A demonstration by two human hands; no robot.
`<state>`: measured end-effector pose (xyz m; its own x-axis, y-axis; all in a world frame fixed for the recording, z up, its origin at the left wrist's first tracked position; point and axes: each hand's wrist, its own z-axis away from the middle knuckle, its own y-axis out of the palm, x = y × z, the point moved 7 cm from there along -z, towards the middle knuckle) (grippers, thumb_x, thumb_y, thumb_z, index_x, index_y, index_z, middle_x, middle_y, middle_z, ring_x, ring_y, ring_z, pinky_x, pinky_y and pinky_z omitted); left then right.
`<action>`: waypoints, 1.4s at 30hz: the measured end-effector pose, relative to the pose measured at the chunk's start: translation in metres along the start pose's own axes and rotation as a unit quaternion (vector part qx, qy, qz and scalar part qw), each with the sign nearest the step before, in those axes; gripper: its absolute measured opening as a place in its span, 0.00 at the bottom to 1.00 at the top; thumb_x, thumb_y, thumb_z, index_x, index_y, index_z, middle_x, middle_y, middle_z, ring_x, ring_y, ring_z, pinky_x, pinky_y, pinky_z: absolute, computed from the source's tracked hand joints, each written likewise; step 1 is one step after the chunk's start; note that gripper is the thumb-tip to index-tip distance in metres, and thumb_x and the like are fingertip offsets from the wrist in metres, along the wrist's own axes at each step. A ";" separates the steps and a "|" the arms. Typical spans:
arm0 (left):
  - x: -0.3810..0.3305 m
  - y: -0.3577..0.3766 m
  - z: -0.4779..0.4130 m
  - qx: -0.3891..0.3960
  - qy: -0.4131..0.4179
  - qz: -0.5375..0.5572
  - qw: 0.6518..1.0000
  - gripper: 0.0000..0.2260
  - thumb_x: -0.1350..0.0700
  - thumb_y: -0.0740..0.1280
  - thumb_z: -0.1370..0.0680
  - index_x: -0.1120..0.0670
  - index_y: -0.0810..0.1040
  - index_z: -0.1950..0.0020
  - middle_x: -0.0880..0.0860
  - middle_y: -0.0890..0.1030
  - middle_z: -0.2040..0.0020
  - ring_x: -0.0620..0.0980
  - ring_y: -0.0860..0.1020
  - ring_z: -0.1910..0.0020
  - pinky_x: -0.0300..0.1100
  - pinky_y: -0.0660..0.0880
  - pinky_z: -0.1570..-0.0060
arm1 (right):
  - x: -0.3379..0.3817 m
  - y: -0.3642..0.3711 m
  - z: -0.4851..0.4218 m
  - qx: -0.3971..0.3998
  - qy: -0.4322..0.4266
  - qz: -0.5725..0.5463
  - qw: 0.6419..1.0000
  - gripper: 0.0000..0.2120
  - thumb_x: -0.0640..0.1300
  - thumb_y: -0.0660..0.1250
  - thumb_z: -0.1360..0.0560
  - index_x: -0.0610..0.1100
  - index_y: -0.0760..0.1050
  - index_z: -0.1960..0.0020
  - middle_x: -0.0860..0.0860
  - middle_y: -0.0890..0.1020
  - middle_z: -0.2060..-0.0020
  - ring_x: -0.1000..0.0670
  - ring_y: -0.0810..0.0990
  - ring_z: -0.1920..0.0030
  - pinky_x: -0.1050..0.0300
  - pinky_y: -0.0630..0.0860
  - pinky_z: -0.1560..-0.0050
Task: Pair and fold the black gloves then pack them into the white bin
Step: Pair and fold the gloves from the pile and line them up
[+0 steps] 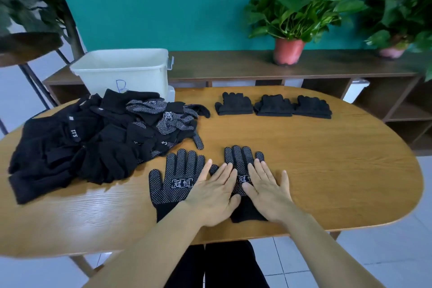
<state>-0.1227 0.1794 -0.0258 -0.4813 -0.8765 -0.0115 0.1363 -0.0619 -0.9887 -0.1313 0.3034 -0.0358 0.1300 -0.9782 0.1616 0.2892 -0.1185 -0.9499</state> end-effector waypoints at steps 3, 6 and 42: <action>0.015 -0.023 0.007 -0.061 0.002 0.008 0.998 0.29 0.43 0.45 0.15 0.57 0.42 0.19 0.54 0.41 0.19 0.47 0.39 0.21 0.50 0.31 0.25 | 0.006 -0.022 0.005 -0.039 -0.015 -0.016 0.999 0.27 0.56 0.41 0.15 0.48 0.41 0.20 0.52 0.43 0.20 0.56 0.37 0.22 0.39 0.32 0.27; 0.034 -0.040 0.022 -0.118 -0.002 -0.001 0.993 0.26 0.46 0.47 0.15 0.56 0.48 0.19 0.53 0.45 0.19 0.47 0.43 0.20 0.48 0.34 0.24 | 0.026 -0.046 0.011 -0.132 -0.055 -0.025 0.989 0.24 0.53 0.46 0.15 0.49 0.53 0.20 0.53 0.57 0.21 0.55 0.47 0.21 0.42 0.37 0.26; 0.260 -0.077 -0.105 -0.250 -0.094 -0.060 0.962 0.11 0.47 0.59 0.21 0.46 0.81 0.48 0.43 0.82 0.49 0.46 0.76 0.44 0.46 0.41 0.31 | 0.164 -0.107 -0.230 -0.344 -0.161 0.096 0.920 0.09 0.51 0.69 0.27 0.50 0.83 0.49 0.54 0.85 0.55 0.46 0.72 0.35 0.43 0.49 0.36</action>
<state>-0.3492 0.0068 0.0313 -0.2960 -0.9511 0.0880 -0.3661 0.0279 -0.9302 -0.3588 0.1161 0.0308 0.4220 -0.9045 -0.0613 -0.4228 -0.1365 -0.8959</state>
